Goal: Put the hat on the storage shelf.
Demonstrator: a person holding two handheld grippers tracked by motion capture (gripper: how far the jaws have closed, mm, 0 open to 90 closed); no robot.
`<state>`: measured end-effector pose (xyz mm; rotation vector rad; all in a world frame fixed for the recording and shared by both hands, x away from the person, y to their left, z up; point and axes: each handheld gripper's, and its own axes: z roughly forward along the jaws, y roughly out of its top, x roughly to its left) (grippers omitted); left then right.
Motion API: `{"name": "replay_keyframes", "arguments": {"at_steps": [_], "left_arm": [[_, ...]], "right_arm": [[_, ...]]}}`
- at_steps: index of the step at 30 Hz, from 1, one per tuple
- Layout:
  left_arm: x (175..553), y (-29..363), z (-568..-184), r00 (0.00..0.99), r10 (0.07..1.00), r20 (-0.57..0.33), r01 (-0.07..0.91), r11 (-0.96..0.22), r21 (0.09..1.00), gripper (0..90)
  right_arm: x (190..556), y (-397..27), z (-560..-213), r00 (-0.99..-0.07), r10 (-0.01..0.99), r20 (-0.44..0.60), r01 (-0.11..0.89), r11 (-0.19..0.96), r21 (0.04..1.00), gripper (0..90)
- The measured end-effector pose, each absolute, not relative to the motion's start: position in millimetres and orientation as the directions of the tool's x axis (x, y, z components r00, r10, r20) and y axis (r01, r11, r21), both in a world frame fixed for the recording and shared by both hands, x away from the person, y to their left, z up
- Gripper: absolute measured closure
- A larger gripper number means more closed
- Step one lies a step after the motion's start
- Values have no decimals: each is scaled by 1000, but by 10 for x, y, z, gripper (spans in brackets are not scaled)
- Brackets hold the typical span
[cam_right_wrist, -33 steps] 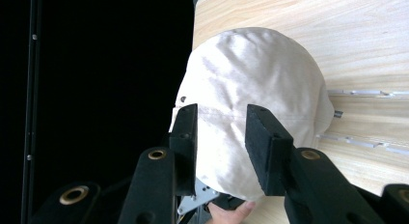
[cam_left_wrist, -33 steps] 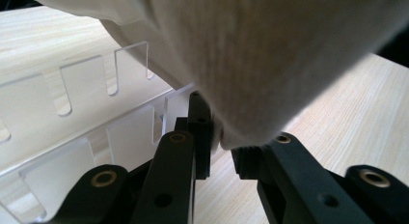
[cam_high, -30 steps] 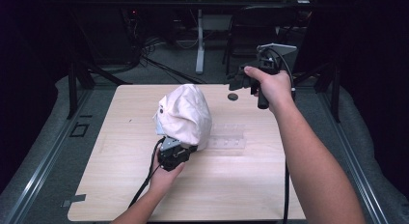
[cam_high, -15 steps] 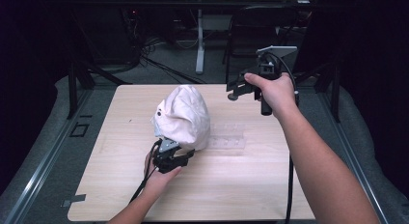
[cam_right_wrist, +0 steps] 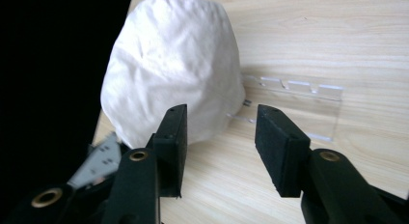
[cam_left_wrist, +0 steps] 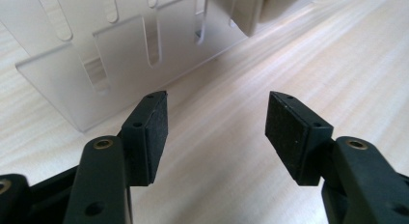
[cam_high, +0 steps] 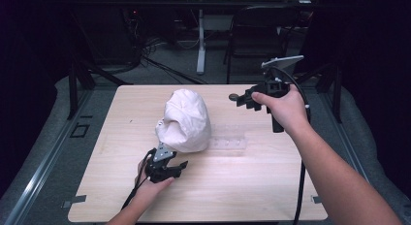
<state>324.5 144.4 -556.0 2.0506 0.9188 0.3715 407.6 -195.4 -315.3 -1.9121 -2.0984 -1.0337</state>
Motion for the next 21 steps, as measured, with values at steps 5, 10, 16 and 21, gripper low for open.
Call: {"name": "replay_keyframes", "arguments": {"at_steps": [5,10,16,21], "left_arm": [[3150,1572,-5496,690,719,-79,471,-364,804,418],[3104,1712,-5467,679,730,-69,466,-357,810,415],[3059,1921,-5520,647,760,-64,485,-345,803,414],[3066,2034,-5553,628,775,-67,500,-336,798,414]], "right_arm": [[3910,-2016,-3265,-250,873,418,890,37,455,521],[3795,-2045,-3460,-286,888,360,871,85,484,481],[3716,-2056,-3695,-302,896,326,874,124,470,462],[3644,-2051,-3927,-306,896,323,866,121,485,455]]}}
